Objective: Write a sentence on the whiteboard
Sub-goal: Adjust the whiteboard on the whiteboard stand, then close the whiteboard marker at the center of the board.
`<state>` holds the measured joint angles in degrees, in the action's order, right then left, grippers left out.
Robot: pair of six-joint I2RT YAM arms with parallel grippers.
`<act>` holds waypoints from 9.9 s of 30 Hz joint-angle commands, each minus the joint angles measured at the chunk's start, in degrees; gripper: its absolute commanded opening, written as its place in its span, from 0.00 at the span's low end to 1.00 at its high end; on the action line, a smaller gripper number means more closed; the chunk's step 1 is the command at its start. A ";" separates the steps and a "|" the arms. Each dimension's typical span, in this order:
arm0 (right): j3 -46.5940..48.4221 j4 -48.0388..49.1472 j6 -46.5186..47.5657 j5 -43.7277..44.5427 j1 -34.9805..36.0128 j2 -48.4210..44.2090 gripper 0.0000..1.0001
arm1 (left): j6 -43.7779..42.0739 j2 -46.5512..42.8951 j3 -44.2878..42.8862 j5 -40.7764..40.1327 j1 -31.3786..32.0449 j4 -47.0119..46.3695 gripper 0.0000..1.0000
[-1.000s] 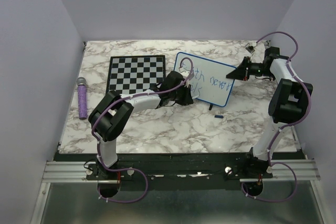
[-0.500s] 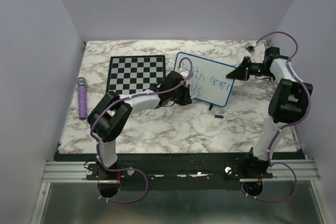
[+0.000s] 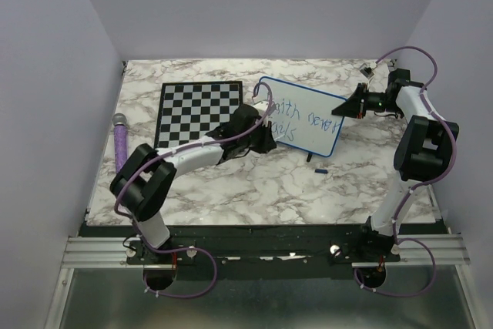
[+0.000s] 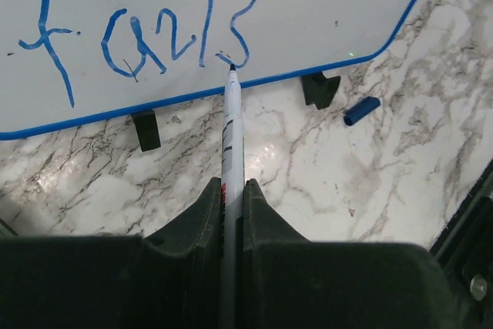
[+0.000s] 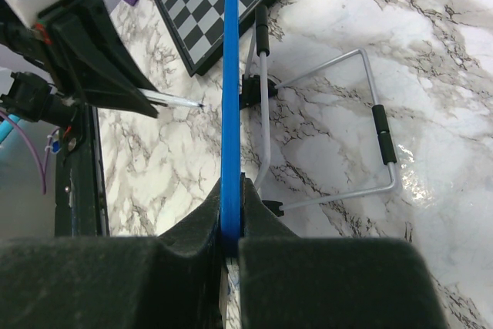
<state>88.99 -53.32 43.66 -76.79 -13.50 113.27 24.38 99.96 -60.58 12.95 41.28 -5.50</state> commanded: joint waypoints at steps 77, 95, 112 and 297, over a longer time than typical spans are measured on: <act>13.40 -24.55 19.18 10.97 -0.83 11.88 0.37 | 3.30 -46.61 33.42 -2.84 -10.08 -8.48 0.00; 12.26 -21.83 16.90 10.96 -2.06 5.65 0.81 | 3.57 -47.58 32.98 -2.23 -10.16 -8.04 0.00; 5.16 -17.45 16.64 19.92 -4.96 -4.54 0.95 | 2.87 -50.13 31.40 -0.56 -10.16 -5.23 0.00; -29.14 8.14 34.75 36.27 39.51 -49.64 0.01 | 2.34 -21.57 0.72 20.19 2.84 14.63 0.00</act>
<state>58.43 -45.87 80.36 -41.56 24.91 63.13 26.63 77.54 -57.67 35.99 43.64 8.05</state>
